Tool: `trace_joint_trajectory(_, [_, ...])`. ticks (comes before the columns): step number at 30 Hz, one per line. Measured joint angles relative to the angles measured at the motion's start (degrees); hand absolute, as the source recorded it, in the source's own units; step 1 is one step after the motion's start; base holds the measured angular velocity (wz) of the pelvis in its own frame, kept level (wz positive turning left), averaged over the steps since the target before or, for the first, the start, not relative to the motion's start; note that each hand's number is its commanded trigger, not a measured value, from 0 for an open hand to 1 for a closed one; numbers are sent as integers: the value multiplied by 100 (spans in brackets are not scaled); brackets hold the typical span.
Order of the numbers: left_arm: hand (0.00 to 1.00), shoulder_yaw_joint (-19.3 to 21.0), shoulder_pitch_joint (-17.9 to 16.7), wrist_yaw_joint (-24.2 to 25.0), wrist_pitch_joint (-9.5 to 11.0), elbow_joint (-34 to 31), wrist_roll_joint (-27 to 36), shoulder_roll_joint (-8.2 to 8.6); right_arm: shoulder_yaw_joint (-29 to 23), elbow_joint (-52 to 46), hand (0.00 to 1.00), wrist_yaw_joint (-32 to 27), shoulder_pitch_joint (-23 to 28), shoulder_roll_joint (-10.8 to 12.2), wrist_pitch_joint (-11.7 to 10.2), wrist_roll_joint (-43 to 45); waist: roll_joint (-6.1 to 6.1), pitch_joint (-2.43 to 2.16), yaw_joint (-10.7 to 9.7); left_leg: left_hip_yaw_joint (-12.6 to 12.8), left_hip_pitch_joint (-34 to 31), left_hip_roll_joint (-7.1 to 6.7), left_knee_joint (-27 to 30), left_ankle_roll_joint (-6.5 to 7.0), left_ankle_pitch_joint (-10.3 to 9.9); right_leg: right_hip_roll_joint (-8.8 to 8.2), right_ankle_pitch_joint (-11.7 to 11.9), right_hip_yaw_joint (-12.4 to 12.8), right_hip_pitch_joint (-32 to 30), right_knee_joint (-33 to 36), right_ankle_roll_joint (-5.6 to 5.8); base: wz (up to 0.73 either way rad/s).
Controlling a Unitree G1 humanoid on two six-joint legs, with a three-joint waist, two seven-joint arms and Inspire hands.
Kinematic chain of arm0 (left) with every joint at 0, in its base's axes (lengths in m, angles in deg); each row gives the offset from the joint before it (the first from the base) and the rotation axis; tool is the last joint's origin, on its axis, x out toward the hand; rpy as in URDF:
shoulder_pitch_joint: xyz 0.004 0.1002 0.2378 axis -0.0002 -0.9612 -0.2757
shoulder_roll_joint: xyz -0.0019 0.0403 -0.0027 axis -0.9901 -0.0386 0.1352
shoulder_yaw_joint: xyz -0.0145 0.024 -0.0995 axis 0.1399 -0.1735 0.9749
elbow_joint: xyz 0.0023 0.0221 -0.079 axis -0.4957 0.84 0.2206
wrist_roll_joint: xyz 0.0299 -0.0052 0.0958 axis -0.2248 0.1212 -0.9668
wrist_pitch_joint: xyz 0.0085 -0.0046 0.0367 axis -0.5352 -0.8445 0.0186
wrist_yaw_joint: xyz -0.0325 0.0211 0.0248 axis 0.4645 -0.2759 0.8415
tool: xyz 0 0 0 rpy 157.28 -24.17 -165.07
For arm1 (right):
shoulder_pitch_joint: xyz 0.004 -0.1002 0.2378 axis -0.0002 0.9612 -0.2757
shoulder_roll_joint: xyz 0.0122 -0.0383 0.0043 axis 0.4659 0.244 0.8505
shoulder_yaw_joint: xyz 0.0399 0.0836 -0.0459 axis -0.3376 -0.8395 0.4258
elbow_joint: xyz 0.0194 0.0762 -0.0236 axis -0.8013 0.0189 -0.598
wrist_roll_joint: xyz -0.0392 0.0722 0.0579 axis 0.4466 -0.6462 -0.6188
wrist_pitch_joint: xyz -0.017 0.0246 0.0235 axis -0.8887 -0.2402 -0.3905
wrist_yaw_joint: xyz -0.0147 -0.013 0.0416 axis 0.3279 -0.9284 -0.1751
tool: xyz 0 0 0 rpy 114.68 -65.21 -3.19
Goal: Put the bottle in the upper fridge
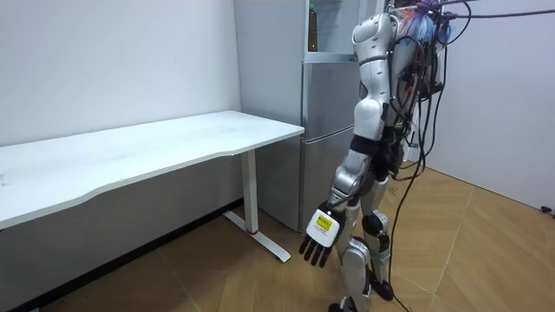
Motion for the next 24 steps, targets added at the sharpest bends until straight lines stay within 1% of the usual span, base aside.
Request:
trace_joint_trajectory(1, [0, -2, 2, -2, 1, 27, -1, -6, 1, -149, 0, 36, -44, -5, -71, 46, -45, 4, 11, 0, -4, 2, 2, 0, 0, 1, 1, -7, 5, -9, -1, 0])
trace_joint_trajectory(2, [0, -4, 3, -4, 1, 48, -1, -14, 1, -185, 0, 49, -67, -5, -113, 94, -37, -1, 15, -2, -8, 3, 3, 0, 0, 2, 3, -11, 8, -22, -3, 0])
trace_joint_trajectory(3, [0, -6, 2, -25, 0, 73, -1, -30, 0, -196, 0, 56, -107, -5, -179, 237, -75, -31, 33, -4, -13, 6, 5, 0, 0, 6, 14, -18, 22, -47, -4, 0])
trace_joint_trajectory(4, [0, -9, 2, -77, -1, 78, -3, -38, 0, -212, 0, 73, -108, -4, -226, 288, -130, -33, 68, -5, -18, 10, 5, 0, 0, 10, 28, -23, 29, -64, -4, 0])
trace_joint_trajectory(6, [0, -33, 3, -102, -5, 81, -3, -40, 0, -234, 0, 123, -109, -4, -268, 428, -161, -31, 111, -7, -38, 12, 10, 2, -2, 12, 56, -29, 31, -86, 3, 2])
trace_joint_trajectory(8, [0, -56, 3, -118, -15, 83, -4, -43, 1, -280, 0, 221, -110, -4, -324, 470, -133, -35, 129, -20, -57, 12, 9, 12, -10, 11, 74, -39, 30, -80, 12, 4])
trace_joint_trajectory(11, [0, -58, 0, -221, -35, 89, -3, -53, 3, -352, 0, 285, -111, -4, -325, 469, -17, -43, 136, -70, -63, 13, -3, 16, -13, 13, 90, -60, 35, -64, 8, 4])
trace_joint_trajectory(12, [0, -58, -2, -238, -39, 92, -4, -52, 4, -385, 0, 289, -111, -4, -325, 470, 41, -48, 136, -71, -61, 14, -4, 16, -13, 14, 90, -61, 37, -55, 7, 0])
trace_joint_trajectory(15, [0, -58, -2, -242, -40, 91, -7, -48, 4, -403, 0, 290, -113, -4, -323, 469, 106, -45, 136, -68, -61, 17, -5, 15, -12, 16, 90, -62, 44, -37, 7, 0])
trace_joint_trajectory(16, [0, -58, -2, -242, -41, 88, -12, -49, 4, -406, 0, 290, -113, -4, -321, 469, 146, -53, 134, -68, -61, 17, -6, 15, -12, 16, 90, -61, 44, -36, 7, 0])
trace_joint_trajectory(18, [0, -47, -2, -246, -42, 83, -42, -52, 4, -406, 0, 289, -113, -4, -309, 469, 177, -63, 136, -67, -55, 16, -7, 15, -12, 14, 89, -63, 44, -32, 7, 0])
trace_joint_trajectory(20, [0, -43, -2, -247, -42, 77, -156, -49, 0, -410, 0, 290, -113, -4, -308, 470, 166, -66, 131, -64, -51, 16, 0, 14, -10, 14, 88, -63, 41, -50, 5, 0])
trace_joint_trajectory(22, [0, -43, -2, -228, -42, 75, -205, -42, -4, -455, 0, 290, -113, -4, -309, 470, 115, -72, 131, -66, -47, 14, 8, 15, -10, 14, 87, -62, 40, -85, 4, 0])
trace_joint_trajectory(24, [0, -43, -2, -220, -40, 77, -224, -43, -4, -486, 0, 291, -125, -4, -311, 471, 64, -59, 137, -69, -29, 12, 7, 15, -10, 15, 88, -64, 79, -104, 4, 0])
